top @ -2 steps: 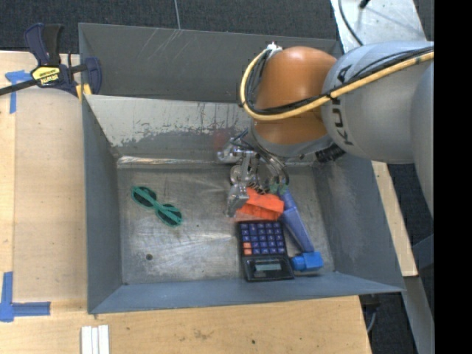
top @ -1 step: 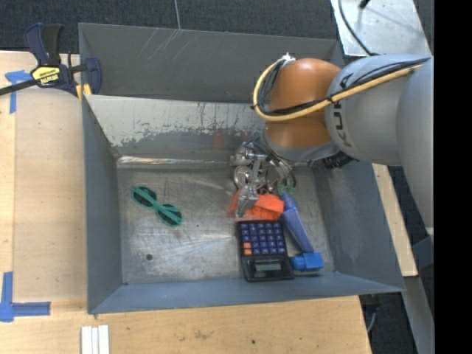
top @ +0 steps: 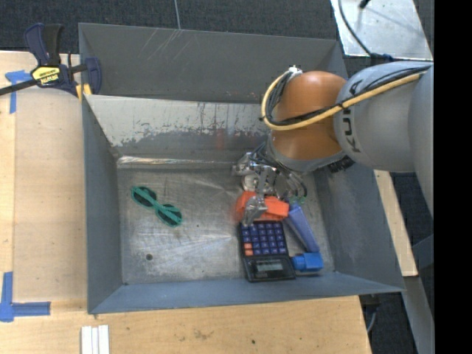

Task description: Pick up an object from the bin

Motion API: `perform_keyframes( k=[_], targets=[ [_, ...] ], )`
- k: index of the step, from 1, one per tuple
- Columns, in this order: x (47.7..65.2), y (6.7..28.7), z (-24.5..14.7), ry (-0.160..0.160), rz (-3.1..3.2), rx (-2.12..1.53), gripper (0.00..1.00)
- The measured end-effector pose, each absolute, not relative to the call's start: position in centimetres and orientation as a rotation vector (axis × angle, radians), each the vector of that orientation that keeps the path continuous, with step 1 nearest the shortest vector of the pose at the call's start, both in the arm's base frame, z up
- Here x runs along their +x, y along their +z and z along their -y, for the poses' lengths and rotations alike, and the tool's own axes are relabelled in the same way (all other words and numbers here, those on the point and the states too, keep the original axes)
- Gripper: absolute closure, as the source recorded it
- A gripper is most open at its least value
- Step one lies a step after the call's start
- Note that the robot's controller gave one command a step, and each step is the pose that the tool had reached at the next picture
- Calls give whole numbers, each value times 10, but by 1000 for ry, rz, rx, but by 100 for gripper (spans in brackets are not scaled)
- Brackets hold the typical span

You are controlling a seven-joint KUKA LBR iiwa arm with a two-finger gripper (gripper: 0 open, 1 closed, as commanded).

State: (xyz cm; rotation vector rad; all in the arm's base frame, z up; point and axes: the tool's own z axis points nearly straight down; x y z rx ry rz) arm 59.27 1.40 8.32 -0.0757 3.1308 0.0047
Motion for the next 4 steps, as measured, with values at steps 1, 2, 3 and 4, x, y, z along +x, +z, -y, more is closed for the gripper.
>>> perform_keyframes(
  k=[1,2,3,4],
  targets=[
    [617,75,-21,0,-3138,-182,0],
    [614,75,-7,9,-3131,7,0],
    [625,86,-26,1,-3137,20,100],
    [625,86,-25,1,-3138,21,0]
  ],
)
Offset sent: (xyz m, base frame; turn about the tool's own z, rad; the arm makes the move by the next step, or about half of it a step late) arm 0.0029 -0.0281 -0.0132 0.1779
